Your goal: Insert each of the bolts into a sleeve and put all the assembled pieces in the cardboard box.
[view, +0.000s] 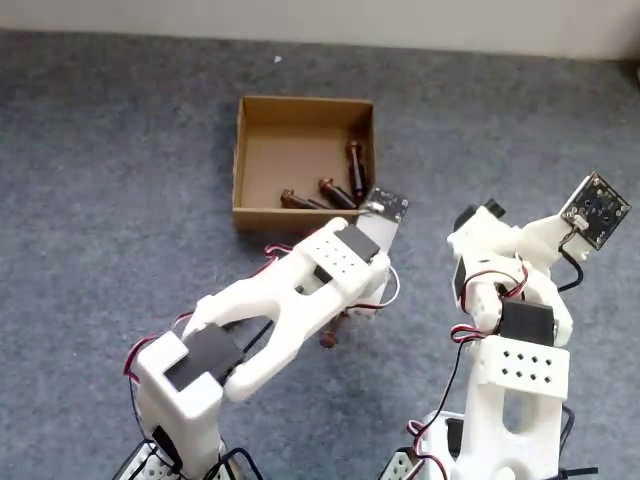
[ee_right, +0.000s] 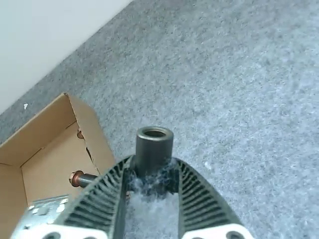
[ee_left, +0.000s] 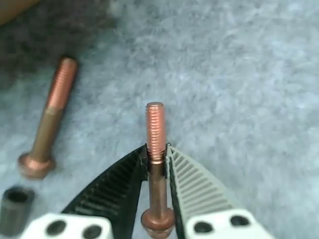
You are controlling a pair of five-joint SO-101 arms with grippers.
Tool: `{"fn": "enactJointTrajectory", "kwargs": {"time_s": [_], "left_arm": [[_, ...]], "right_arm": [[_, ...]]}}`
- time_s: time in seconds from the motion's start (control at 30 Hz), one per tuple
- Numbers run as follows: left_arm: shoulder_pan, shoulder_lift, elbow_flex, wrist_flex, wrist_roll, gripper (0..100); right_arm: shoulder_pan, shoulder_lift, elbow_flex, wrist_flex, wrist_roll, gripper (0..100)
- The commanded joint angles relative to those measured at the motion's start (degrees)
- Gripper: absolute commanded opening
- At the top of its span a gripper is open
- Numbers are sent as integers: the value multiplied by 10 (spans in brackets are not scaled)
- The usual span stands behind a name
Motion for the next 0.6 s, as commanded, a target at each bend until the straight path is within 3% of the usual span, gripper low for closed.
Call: {"fn": "enactJointTrajectory", "kwargs": {"time_s": [0.0,0.2,0.57], "left_arm": [[-10,-80,-22,50,10,6],[-93,-159,-22,91,141,6],[-315,-236,-22,102,549,9]], "right_arm": [[7,-19,-5,-20,-3,4],[7,-19,-5,-20,-2,4],[7,-19,-4,-20,-2,4]]}}
